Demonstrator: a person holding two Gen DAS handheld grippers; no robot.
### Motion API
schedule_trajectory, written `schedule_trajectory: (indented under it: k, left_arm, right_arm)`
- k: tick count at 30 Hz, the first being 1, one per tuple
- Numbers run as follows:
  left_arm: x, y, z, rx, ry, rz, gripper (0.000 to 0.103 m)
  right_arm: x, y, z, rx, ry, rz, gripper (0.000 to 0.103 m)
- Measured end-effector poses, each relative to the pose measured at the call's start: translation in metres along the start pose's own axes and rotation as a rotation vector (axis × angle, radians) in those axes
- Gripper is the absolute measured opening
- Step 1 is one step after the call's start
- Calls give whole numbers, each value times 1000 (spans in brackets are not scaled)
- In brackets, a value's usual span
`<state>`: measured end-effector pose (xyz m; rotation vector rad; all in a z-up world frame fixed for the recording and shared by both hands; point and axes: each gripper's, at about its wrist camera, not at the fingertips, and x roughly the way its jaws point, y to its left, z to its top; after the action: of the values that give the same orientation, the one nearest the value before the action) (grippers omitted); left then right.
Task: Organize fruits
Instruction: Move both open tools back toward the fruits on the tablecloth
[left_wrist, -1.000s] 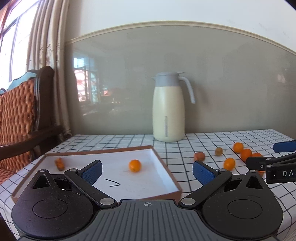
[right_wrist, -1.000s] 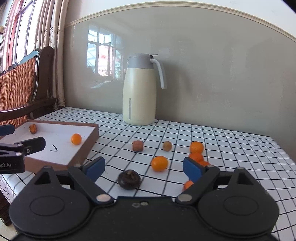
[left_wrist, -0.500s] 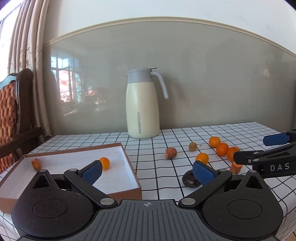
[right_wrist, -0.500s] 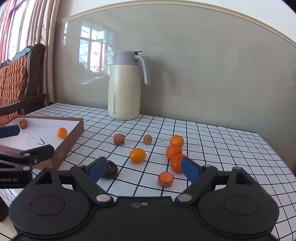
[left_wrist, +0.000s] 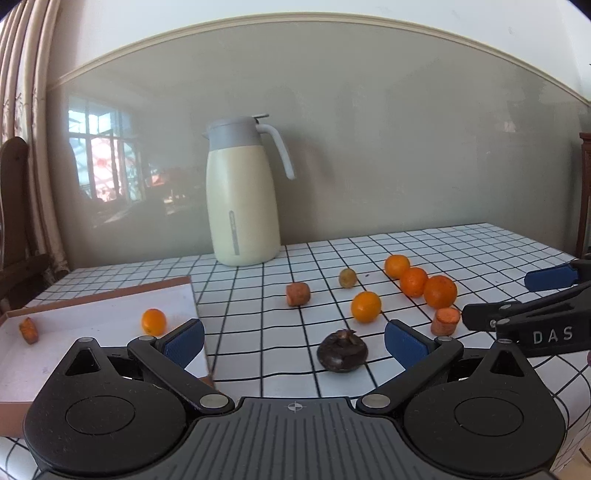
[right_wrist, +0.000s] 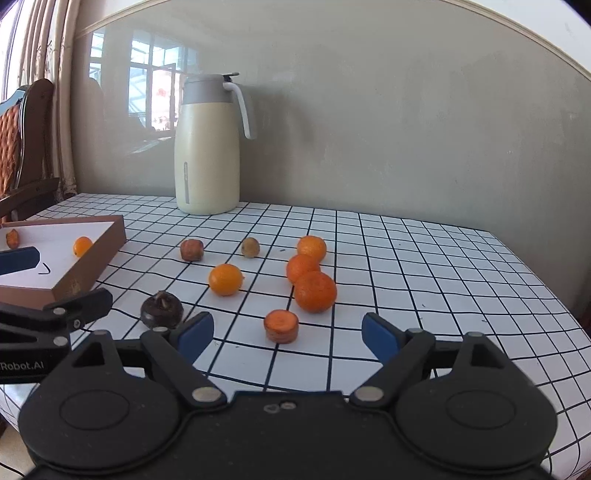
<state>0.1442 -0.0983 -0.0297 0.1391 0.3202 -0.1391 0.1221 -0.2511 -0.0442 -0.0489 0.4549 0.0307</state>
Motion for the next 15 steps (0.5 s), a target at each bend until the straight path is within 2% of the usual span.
schedule_trajectory:
  k: [4, 6, 11, 15]
  left_arm:
    - [10, -8, 0, 22, 7, -12, 103]
    - [15, -8, -1, 25, 20, -9, 103]
    - [33, -7, -4, -8, 73, -23, 102]
    - [41, -17, -7, 14, 93, -50, 90]
  right_arm:
    - [9, -3, 0, 14, 16, 6, 69]
    - [15, 0, -1, 8, 26, 7, 68]
    - [31, 2, -5, -24, 58, -1, 59]
    - [41, -2, -4, -8, 72, 0, 51]
